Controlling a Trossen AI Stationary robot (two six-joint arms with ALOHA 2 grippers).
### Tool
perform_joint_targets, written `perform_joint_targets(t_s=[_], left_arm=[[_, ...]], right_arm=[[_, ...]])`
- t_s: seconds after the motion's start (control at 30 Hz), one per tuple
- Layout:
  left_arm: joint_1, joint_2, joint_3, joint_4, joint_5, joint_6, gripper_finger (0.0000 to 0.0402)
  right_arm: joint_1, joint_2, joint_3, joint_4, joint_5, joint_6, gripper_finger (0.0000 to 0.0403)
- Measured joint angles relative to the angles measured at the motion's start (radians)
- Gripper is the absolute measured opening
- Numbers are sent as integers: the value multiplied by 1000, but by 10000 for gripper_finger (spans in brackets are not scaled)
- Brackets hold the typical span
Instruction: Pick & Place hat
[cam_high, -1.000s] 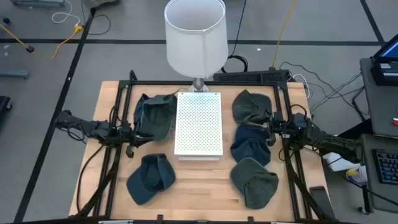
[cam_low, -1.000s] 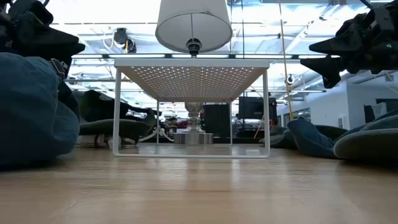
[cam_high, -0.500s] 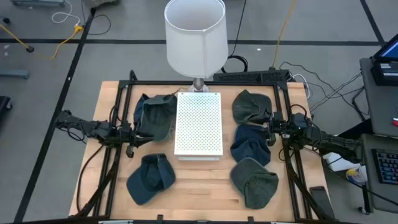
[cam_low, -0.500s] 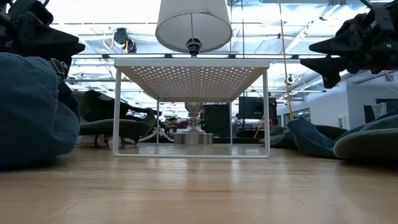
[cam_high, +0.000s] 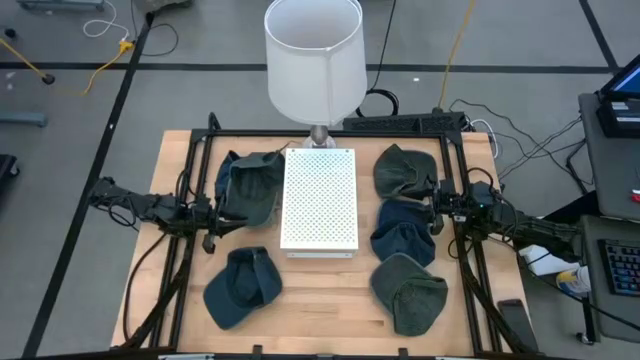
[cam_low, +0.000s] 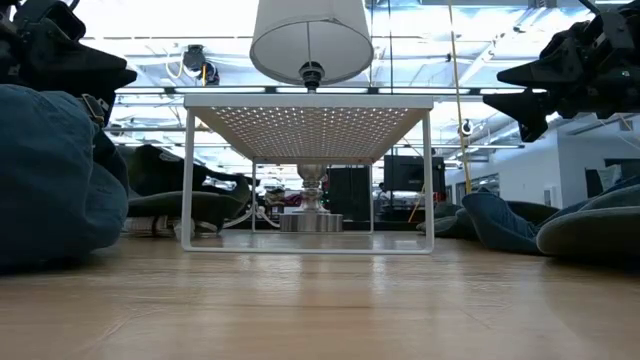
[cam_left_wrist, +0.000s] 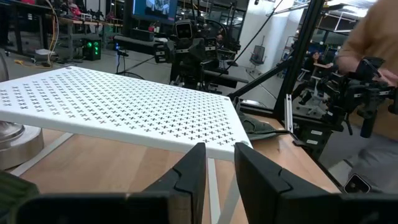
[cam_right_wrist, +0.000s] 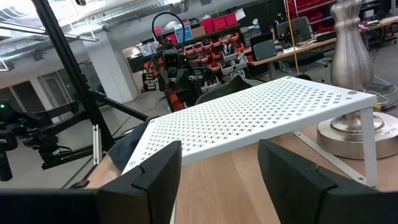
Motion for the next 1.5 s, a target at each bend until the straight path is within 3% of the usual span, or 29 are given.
perform_joint_targets(t_s=[1.17, 1.5], left_arm=[[0, 0, 0, 0, -1, 4, 88], [1, 0, 0, 9, -44, 206, 88]], right_arm=[[0, 0, 0, 0, 0, 0, 208], [0, 0, 0, 0, 0, 0, 208]])
